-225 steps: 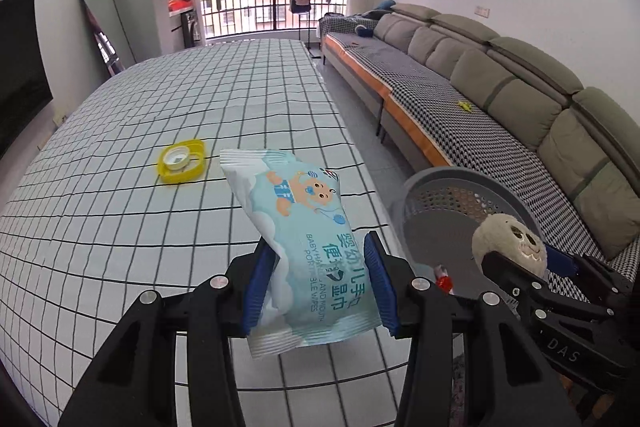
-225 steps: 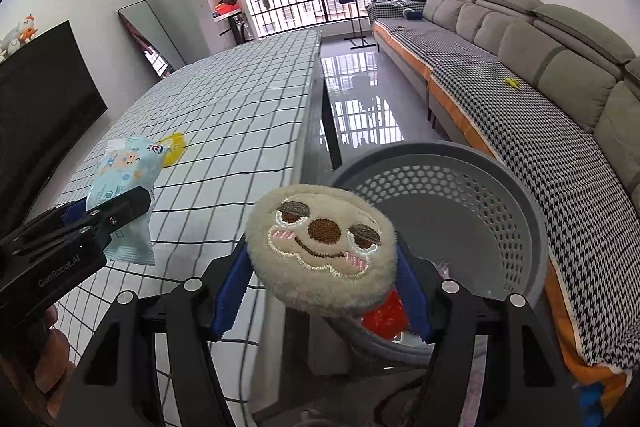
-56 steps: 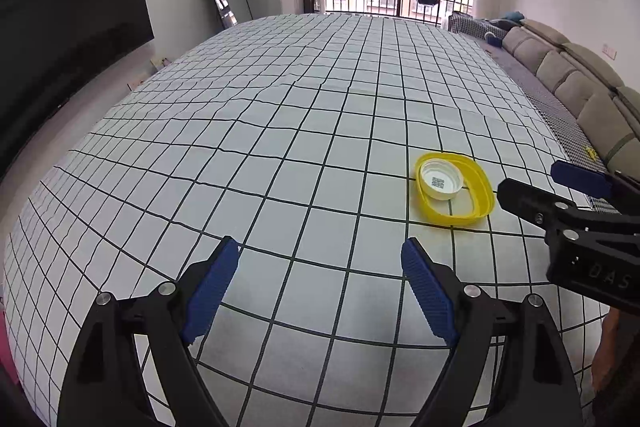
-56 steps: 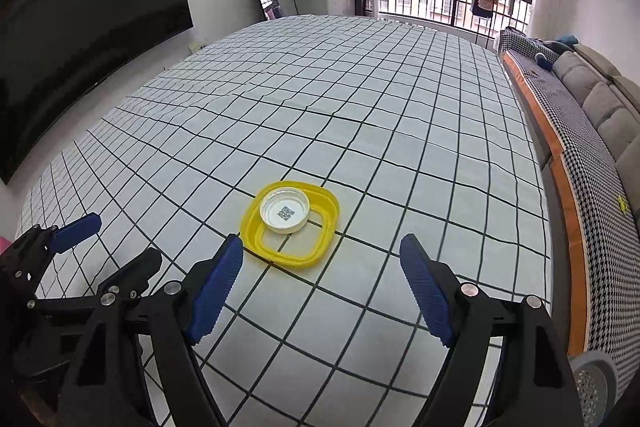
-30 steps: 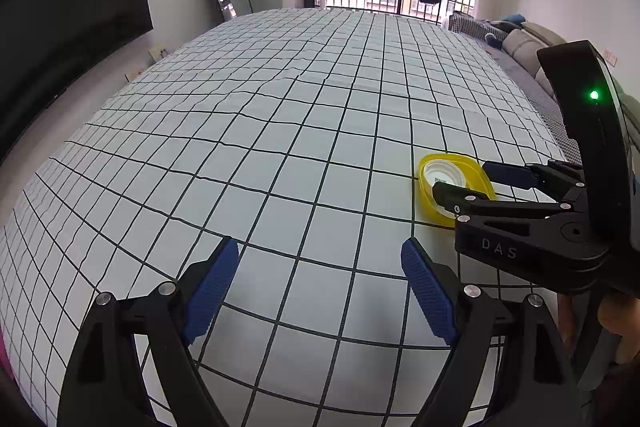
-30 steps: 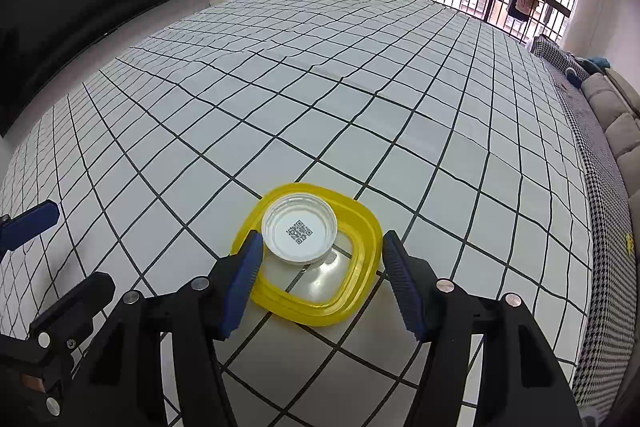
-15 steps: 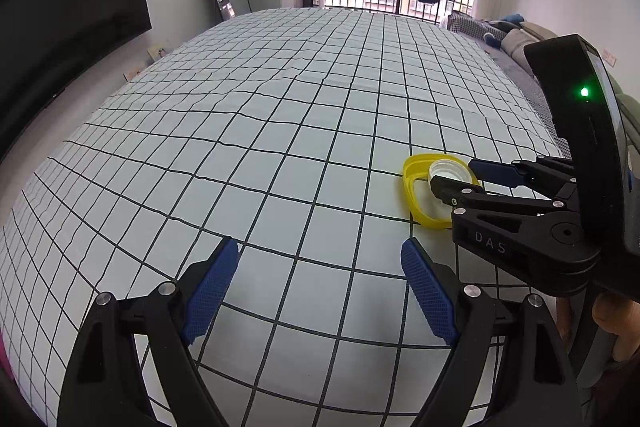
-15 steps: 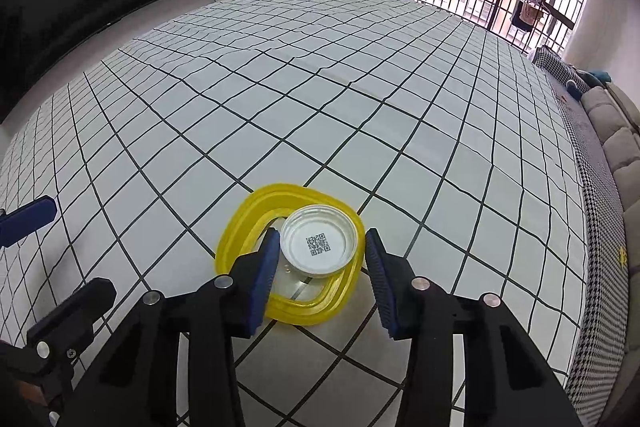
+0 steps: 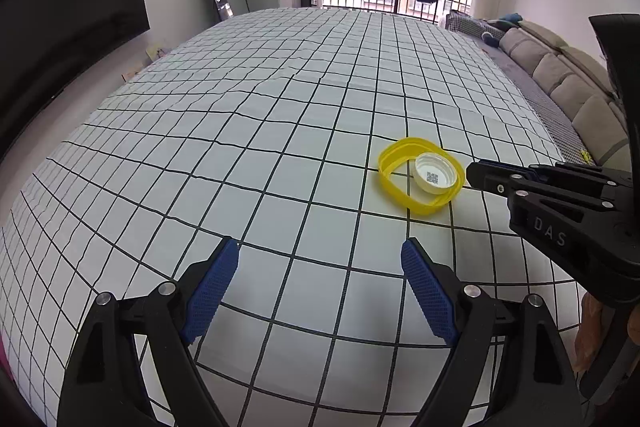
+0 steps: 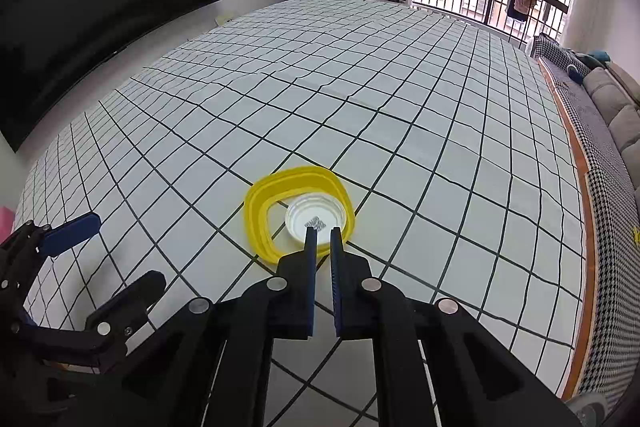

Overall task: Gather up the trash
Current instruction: 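Lift the white cap out of the yellow lid with the right gripper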

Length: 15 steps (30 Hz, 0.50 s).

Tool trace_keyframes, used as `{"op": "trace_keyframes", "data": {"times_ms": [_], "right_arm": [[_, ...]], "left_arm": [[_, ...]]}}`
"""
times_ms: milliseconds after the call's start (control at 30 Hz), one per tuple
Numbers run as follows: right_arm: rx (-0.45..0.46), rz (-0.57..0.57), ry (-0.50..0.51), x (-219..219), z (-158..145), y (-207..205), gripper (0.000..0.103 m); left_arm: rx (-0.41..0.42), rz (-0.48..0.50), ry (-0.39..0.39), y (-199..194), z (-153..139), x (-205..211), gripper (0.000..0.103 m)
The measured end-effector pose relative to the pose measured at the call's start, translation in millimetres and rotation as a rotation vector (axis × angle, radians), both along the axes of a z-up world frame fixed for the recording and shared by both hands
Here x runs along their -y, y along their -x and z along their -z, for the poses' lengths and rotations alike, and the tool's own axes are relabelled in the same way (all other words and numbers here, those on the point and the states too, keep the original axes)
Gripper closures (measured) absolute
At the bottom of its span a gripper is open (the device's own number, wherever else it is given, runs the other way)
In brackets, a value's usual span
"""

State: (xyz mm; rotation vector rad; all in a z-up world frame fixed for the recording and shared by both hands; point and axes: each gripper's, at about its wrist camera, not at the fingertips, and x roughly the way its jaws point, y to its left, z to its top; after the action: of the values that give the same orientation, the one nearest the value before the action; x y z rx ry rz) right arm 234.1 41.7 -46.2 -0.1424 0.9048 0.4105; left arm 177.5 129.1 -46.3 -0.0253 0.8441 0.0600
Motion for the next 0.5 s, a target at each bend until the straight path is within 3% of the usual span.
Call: {"op": "trace_keyframes", "data": {"times_ms": [233, 500], "right_arm": [[-0.030, 0.014, -0.026, 8.1, 7.4, 12.6, 0.096], [-0.009, -0.042, -0.011, -19.9, 0.0, 5.7, 0.096]], "left_arm": [[0.002, 0.000, 0.011, 1.0, -1.2, 4.6, 0.021], [0.003, 0.003, 0.018, 1.8, -2.5, 0.7, 0.021]]}}
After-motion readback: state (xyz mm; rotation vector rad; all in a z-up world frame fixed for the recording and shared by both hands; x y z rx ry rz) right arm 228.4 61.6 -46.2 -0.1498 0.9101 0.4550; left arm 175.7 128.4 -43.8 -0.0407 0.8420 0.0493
